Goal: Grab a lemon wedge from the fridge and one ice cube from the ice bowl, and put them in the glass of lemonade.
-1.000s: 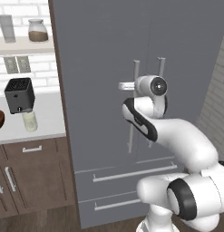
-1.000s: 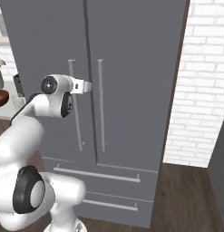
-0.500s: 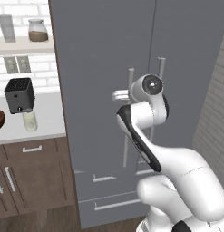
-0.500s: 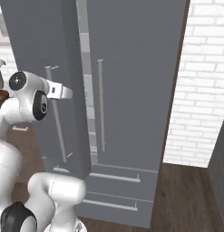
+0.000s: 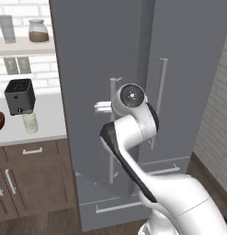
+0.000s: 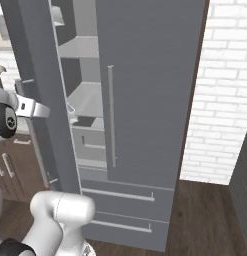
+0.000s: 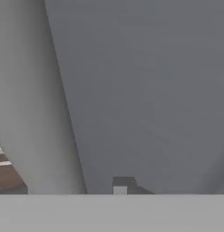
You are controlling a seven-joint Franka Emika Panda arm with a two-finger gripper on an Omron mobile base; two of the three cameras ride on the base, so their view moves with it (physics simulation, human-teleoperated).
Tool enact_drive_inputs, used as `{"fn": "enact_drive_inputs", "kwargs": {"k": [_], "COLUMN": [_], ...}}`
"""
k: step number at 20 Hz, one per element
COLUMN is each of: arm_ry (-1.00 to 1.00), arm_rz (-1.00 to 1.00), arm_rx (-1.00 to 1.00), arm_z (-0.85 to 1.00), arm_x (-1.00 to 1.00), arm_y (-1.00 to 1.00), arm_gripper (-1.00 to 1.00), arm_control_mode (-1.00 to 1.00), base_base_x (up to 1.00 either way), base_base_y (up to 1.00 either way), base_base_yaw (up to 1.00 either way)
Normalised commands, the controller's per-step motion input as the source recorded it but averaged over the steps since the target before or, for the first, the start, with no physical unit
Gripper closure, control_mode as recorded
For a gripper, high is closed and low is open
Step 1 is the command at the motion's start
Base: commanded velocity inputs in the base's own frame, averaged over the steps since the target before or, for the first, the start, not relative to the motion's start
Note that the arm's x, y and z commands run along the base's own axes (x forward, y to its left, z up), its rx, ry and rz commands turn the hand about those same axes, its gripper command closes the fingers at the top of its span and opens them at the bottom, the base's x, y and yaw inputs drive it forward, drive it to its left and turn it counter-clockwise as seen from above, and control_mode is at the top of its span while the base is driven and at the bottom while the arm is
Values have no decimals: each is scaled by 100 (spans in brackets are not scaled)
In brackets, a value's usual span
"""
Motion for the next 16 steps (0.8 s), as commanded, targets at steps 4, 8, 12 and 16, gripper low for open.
{"fn": "enact_drive_inputs", "kwargs": {"k": [4,8,12,16], "arm_ry": [5,-5,-17,-25], "arm_rz": [0,0,4,8], "arm_rx": [-3,0,6,22], "arm_z": [9,22,55,75], "arm_x": [-67,-87,-100,-100], "arm_y": [39,6,0,-2], "arm_gripper": [-100,-100,-100,-100], "arm_control_mode": [-100,-100,-100,-100], "base_base_x": [0,0,0,0], "base_base_y": [0,0,0,0], "base_base_yaw": [0,0,0,0]}}
